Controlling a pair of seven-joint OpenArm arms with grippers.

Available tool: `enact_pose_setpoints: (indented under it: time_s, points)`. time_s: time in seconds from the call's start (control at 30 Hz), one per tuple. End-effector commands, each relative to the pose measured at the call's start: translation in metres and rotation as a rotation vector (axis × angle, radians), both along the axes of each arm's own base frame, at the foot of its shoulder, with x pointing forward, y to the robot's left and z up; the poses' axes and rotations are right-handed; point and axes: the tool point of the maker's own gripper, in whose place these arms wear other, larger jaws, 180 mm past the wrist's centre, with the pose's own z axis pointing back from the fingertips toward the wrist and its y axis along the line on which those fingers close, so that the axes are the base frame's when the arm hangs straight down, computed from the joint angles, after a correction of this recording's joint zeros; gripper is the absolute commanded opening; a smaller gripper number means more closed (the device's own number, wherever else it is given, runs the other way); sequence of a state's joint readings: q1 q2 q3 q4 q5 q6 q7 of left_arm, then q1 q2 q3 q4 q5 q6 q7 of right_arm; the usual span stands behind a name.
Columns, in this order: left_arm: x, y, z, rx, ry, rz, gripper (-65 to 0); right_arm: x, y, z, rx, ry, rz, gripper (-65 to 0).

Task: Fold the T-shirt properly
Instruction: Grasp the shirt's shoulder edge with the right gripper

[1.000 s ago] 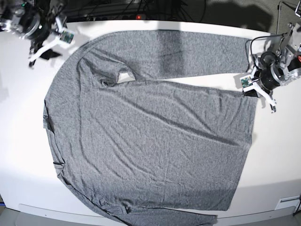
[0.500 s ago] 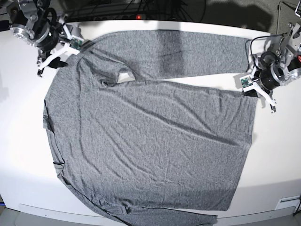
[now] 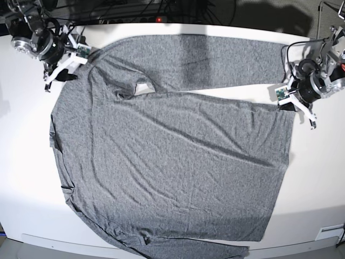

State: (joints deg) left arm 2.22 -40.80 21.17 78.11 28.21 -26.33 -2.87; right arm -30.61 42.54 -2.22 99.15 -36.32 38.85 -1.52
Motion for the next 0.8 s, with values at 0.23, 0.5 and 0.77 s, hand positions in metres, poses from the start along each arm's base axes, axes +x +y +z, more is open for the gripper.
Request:
enact_pose_setpoints:
  time_s: [0.23, 0.5, 0.77]
  points:
    - [0.006, 0.005, 0.008, 0.008, -0.020, -0.001, -65.0, -0.005, 0.025, -0.017, -0.022, 0.047, 0.094, -39.2]
    - [0.006, 0.006, 0.008, 0.009, -0.021, -0.001, -65.0, -0.018, 0.008, -0.027, -0.140, 0.094, 0.051, -59.1]
    - [0.006, 0.006, 0.008, 0.009, -0.021, -0.001, -65.0, -0.022, -0.001, -0.028, -0.156, 0.129, -0.036, -65.0]
